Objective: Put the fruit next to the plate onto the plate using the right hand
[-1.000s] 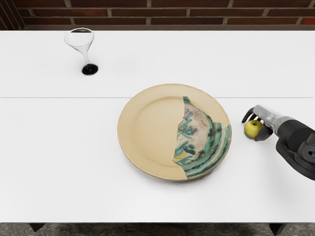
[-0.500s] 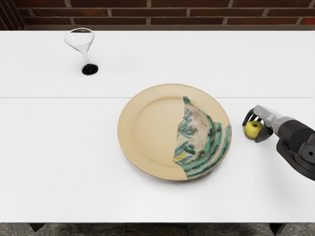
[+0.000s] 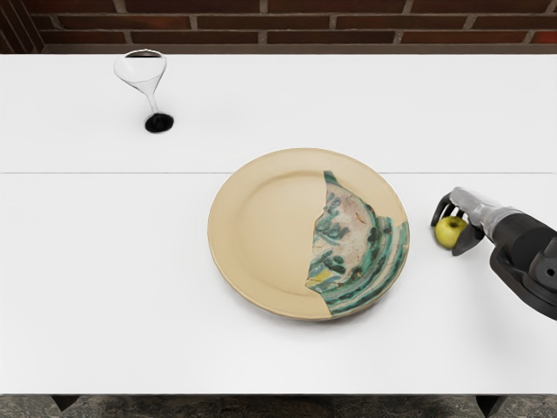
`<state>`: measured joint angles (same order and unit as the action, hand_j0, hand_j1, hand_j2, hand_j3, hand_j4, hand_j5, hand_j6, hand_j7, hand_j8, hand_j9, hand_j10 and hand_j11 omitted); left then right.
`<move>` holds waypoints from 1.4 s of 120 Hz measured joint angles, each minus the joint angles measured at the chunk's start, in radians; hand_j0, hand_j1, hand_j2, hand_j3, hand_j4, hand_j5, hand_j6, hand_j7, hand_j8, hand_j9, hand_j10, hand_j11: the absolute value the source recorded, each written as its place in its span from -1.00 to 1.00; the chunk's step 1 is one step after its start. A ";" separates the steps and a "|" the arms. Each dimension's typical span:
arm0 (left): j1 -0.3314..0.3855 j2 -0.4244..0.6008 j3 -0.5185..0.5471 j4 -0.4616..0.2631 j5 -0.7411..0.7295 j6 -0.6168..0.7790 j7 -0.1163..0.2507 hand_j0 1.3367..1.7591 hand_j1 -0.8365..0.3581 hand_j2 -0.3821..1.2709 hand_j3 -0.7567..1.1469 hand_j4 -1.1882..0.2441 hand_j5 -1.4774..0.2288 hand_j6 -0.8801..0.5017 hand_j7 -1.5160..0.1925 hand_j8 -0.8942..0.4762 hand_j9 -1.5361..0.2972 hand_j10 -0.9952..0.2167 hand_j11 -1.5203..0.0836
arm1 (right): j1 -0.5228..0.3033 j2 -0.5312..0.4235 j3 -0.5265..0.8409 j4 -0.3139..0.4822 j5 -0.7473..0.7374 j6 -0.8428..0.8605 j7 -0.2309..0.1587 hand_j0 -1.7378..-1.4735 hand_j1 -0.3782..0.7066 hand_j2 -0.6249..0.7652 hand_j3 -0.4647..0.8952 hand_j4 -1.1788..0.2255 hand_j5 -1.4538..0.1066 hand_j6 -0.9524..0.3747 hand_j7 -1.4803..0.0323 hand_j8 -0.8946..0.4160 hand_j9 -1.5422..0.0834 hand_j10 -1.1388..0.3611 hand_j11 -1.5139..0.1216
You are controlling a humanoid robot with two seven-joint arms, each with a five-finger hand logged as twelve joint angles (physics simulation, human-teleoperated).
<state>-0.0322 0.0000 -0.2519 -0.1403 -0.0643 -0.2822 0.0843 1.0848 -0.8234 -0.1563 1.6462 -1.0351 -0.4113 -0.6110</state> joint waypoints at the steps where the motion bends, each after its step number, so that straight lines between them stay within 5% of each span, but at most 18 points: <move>1: 0.000 0.000 0.000 0.000 0.000 0.000 0.000 0.52 0.98 -0.54 -0.21 0.66 0.73 0.27 0.77 0.31 0.68 0.64 0.90 | 0.000 0.000 0.000 0.000 0.000 0.000 0.000 -0.35 0.14 0.16 -0.32 -0.27 -0.32 -0.22 -0.26 -0.24 -0.25 -0.40 -0.29; 100: -0.006 0.000 0.000 0.001 0.000 0.000 0.000 0.52 0.98 -0.54 -0.21 0.66 0.73 0.27 0.77 0.31 0.68 0.64 0.90 | 0.097 -0.072 0.067 0.097 0.055 0.083 0.000 -0.35 0.15 0.16 -0.32 -0.23 -0.38 -0.19 -0.30 -0.21 -0.29 -0.37 -0.34; 168: -0.003 0.000 0.000 0.001 0.001 0.000 0.000 0.52 0.98 -0.54 -0.21 0.66 0.73 0.27 0.77 0.31 0.68 0.64 0.90 | 0.314 0.015 0.088 0.099 0.226 0.167 0.000 -0.36 0.17 0.18 -0.32 -0.21 -0.41 -0.17 -0.31 -0.19 -0.31 -0.36 -0.36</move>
<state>-0.0349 0.0000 -0.2515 -0.1389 -0.0634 -0.2822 0.0843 1.3984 -0.8089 -0.0683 1.7456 -0.8087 -0.2439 -0.6109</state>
